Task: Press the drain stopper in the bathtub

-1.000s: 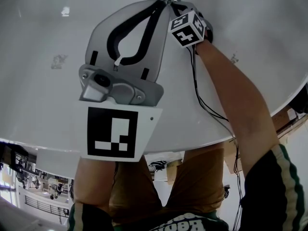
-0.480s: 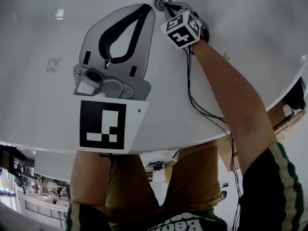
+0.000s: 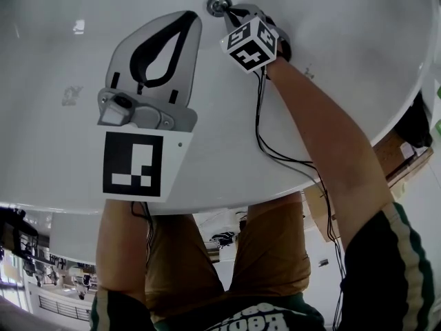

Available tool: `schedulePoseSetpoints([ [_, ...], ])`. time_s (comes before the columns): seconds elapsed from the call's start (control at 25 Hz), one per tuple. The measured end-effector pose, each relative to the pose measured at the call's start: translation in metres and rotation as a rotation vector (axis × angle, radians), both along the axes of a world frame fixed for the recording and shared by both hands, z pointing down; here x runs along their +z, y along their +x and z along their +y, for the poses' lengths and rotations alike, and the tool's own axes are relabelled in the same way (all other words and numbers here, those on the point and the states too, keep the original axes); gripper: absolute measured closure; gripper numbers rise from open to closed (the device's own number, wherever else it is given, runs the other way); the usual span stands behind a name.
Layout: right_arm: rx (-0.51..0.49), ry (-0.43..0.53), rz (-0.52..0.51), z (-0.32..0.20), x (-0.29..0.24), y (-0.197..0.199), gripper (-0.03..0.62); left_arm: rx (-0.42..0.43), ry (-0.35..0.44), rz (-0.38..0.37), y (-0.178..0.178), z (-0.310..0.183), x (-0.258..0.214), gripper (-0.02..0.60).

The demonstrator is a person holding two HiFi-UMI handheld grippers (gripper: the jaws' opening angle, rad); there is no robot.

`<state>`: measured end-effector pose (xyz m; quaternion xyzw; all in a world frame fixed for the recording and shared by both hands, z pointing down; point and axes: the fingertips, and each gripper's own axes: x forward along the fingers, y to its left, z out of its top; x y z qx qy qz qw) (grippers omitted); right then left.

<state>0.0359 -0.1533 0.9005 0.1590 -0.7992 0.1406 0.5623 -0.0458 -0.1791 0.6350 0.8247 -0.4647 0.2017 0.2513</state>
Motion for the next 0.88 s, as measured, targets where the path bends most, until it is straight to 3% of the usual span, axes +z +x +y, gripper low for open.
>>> schedulePoseSetpoints([
  [0.52, -0.026, 0.018, -0.018, -0.009, -0.057, 0.004, 0.579, 0.055, 0.062, -0.049, 0.017, -0.018, -0.049, 0.577],
  [0.88, 0.014, 0.009, -0.058, -0.008, -0.118, 0.009, 0.580, 0.088, 0.075, -0.053, 0.025, -0.016, -0.090, 0.577],
])
